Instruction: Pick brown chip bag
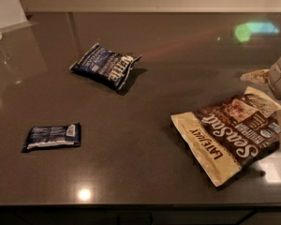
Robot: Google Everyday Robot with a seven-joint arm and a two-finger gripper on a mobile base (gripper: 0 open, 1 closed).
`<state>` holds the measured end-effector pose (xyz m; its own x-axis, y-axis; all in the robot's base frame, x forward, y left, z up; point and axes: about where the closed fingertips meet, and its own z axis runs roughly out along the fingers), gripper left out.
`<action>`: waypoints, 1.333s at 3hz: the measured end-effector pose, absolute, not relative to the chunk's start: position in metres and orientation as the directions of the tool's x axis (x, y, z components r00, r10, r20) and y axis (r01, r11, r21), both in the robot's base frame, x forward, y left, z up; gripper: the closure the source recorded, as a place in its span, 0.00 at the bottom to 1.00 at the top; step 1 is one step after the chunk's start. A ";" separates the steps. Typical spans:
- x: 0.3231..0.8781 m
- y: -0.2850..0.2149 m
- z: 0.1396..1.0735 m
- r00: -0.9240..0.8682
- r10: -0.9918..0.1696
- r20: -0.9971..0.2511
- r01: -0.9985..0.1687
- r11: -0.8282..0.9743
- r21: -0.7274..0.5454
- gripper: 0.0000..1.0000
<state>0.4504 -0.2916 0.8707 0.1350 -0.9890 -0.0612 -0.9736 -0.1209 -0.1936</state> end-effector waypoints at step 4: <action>0.469 -0.317 0.842 0.199 -0.980 -0.014 -0.963 -0.193 -0.191 0.00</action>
Offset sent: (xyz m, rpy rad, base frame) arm 0.0168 -0.0288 -0.0249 -0.0433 -0.0242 0.0622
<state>0.4691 -0.3165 0.8416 0.1991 -0.9799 -0.0137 -0.9625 -0.1929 -0.1906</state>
